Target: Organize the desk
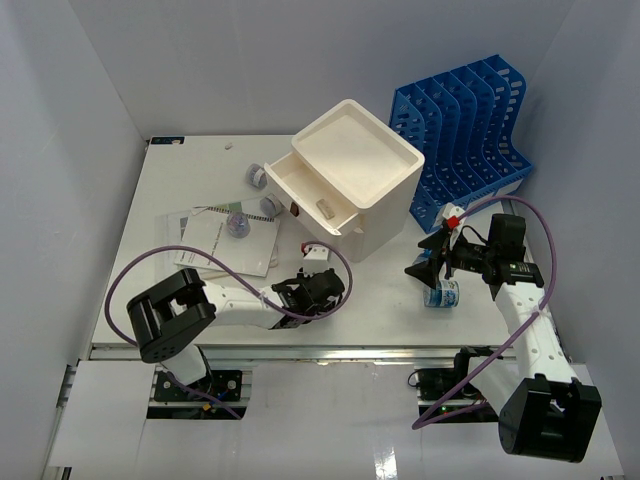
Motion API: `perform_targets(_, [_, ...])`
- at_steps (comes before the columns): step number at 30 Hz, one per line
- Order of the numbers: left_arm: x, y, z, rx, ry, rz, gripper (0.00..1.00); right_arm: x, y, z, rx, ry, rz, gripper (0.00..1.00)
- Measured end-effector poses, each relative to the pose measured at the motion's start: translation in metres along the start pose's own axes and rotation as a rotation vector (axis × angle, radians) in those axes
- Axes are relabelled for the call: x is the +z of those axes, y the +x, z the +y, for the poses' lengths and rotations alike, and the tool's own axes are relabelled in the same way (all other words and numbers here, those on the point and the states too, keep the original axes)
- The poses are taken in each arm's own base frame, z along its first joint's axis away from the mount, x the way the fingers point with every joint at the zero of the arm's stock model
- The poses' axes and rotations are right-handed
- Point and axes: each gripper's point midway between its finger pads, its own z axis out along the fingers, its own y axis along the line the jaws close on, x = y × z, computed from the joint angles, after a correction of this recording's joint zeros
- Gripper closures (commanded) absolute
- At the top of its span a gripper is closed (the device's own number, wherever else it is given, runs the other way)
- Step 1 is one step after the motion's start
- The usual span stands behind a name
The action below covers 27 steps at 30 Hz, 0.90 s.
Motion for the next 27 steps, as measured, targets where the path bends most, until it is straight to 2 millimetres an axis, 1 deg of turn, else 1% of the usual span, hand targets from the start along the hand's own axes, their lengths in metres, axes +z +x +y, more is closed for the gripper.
perform_targets(6, [0.0, 0.002, 0.002, -0.027, -0.016, 0.004, 0.68, -0.001, -0.001, 0.0, -0.006, 0.002, -0.003, 0.14])
perform_targets(12, [-0.003, 0.004, 0.001, -0.031, -0.035, -0.018, 0.82, -0.001, -0.001, 0.0, -0.006, 0.002, -0.003, 0.14])
perform_targets(14, [-0.006, 0.006, 0.001, -0.027, -0.039, -0.021, 0.84, -0.001, -0.001, 0.0, -0.006, 0.002, -0.003, 0.14])
perform_targets(18, [-0.024, 0.02, 0.001, -0.003, -0.019, 0.005, 0.87, -0.001, -0.001, 0.0, -0.006, 0.002, -0.003, 0.14])
perform_targets(19, [-0.03, 0.022, 0.002, -0.003, -0.01, 0.014, 0.87, -0.001, -0.001, 0.0, -0.005, 0.002, -0.003, 0.14])
perform_targets(21, [-0.048, 0.028, 0.011, -0.001, 0.014, 0.042, 0.88, -0.001, -0.001, 0.0, -0.006, 0.002, -0.003, 0.14])
perform_targets(23, [-0.069, 0.026, 0.017, -0.016, 0.048, 0.048, 0.88, -0.001, -0.002, 0.001, -0.007, 0.002, -0.004, 0.14])
perform_targets(27, [-0.096, -0.001, 0.009, -0.087, 0.13, -0.006, 0.89, -0.001, -0.002, 0.001, -0.009, 0.003, -0.005, 0.14])
